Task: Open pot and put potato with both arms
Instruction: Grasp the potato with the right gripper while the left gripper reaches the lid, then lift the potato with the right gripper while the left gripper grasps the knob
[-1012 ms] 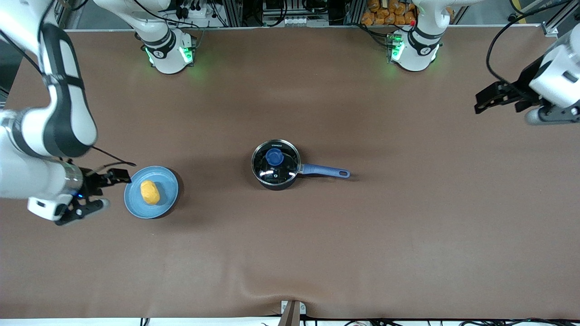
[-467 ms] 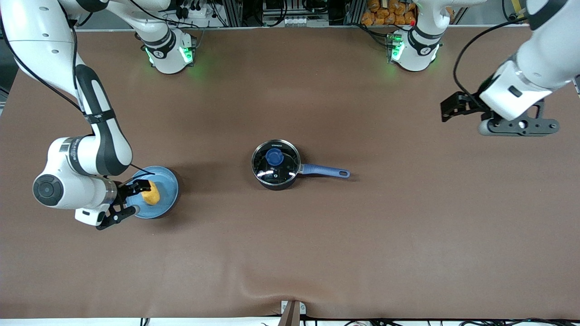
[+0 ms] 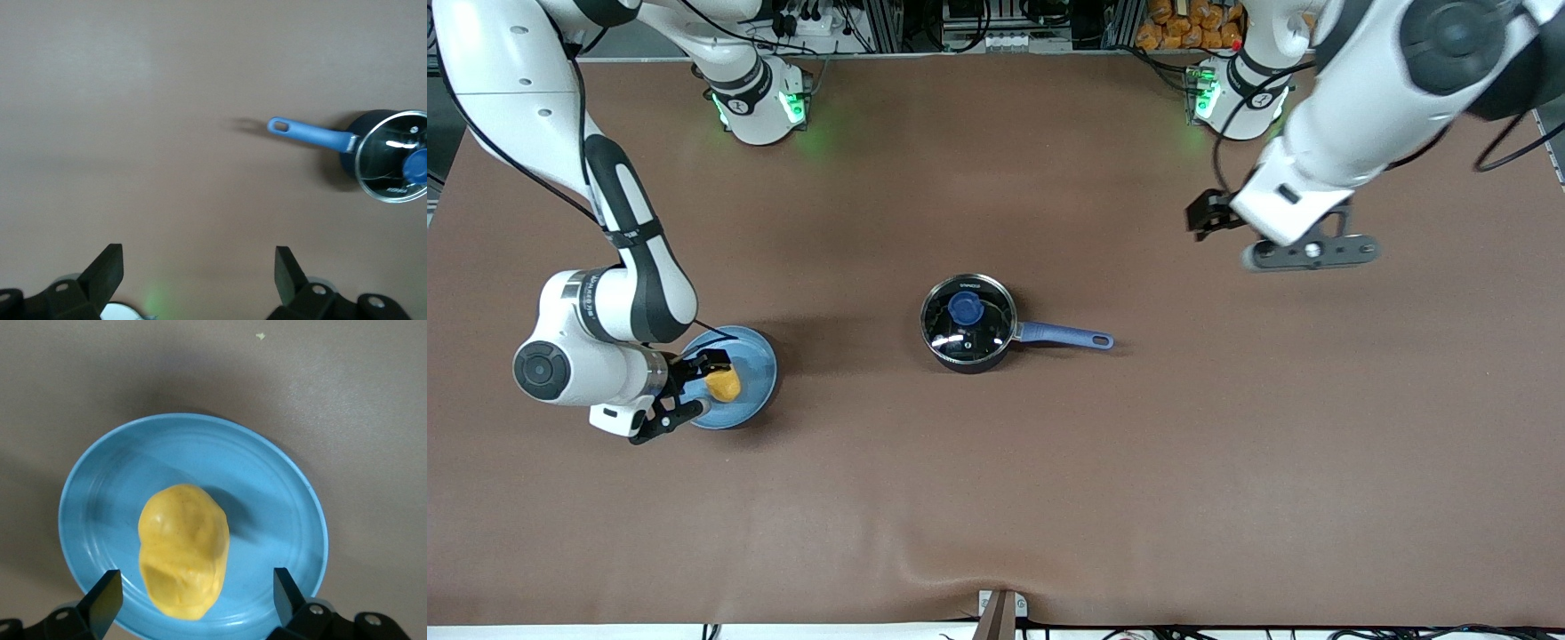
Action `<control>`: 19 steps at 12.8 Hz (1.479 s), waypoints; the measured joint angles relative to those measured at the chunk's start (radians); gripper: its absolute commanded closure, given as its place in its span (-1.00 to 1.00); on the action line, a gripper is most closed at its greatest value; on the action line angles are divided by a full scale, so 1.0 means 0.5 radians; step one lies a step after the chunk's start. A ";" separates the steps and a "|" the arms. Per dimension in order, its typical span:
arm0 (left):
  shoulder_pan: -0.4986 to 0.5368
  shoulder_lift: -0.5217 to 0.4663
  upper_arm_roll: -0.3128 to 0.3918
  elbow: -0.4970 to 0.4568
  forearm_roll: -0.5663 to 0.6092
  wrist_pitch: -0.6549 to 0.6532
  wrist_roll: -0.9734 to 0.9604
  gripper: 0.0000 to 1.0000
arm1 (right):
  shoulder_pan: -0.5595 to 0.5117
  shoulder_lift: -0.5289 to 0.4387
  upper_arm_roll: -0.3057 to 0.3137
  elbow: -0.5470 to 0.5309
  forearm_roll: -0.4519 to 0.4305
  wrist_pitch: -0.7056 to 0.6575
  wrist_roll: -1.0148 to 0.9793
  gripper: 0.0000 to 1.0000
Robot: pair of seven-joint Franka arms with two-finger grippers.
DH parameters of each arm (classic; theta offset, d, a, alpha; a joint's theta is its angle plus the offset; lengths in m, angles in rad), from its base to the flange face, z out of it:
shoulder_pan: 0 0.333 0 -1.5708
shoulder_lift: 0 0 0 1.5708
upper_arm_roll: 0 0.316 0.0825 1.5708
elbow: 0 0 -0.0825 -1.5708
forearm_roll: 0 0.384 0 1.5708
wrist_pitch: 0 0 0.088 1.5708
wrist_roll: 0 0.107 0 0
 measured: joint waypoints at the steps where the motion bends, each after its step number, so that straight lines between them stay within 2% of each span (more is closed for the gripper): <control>1: -0.066 0.059 -0.002 -0.003 -0.001 0.084 -0.033 -1.00 | 0.000 0.017 0.000 -0.001 0.001 0.009 0.000 -1.00; 5: -0.462 0.359 -0.002 -0.005 0.053 0.431 -0.539 -1.00 | 0.013 0.062 0.010 -0.002 0.025 0.025 0.001 -1.00; 6: -0.538 0.425 -0.002 -0.004 0.096 0.520 -0.680 -1.00 | 0.018 0.064 0.011 -0.002 0.027 0.025 0.001 -0.89; 8: -0.624 0.538 0.006 0.018 0.151 0.655 -0.875 -1.00 | 0.019 0.064 0.011 -0.001 0.028 0.026 0.001 -0.27; 13: -0.729 0.924 0.062 0.400 0.159 0.754 -1.340 -1.00 | 0.019 0.064 0.011 0.004 0.028 0.027 0.001 0.76; 16: -0.932 1.103 0.200 0.518 0.159 0.963 -1.566 -1.00 | 0.020 0.064 0.010 0.046 0.028 0.049 0.000 0.85; 19: -1.044 1.211 0.228 0.609 0.159 1.017 -1.709 -1.00 | 0.022 0.038 0.014 0.234 0.028 0.043 0.000 0.85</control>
